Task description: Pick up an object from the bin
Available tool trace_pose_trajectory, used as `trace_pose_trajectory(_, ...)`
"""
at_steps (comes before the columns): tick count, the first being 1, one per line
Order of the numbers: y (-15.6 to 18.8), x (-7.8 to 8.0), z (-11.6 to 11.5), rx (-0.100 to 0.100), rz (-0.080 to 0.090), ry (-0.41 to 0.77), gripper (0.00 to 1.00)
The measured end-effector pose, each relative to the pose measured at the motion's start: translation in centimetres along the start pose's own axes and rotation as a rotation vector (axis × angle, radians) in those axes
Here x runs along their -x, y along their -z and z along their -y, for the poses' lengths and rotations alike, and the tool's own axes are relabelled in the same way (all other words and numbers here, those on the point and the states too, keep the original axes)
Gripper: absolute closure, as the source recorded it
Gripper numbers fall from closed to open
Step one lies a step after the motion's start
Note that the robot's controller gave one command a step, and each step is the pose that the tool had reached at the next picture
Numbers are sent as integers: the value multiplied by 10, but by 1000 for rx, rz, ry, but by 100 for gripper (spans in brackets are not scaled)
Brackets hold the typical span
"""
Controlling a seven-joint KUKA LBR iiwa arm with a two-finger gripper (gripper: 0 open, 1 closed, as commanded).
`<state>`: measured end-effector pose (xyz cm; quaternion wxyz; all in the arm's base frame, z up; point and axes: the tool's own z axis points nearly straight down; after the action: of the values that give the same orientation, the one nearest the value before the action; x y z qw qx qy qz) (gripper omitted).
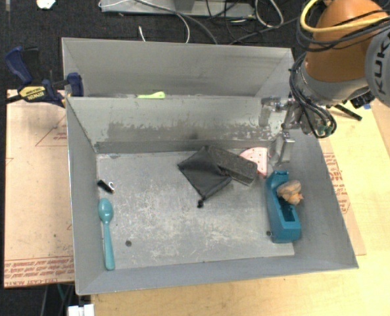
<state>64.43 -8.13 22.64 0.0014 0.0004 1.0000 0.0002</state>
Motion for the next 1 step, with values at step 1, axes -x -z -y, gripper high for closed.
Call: trace_pose_trajectory(1,-79,-12,-39,1,1,-102,0)
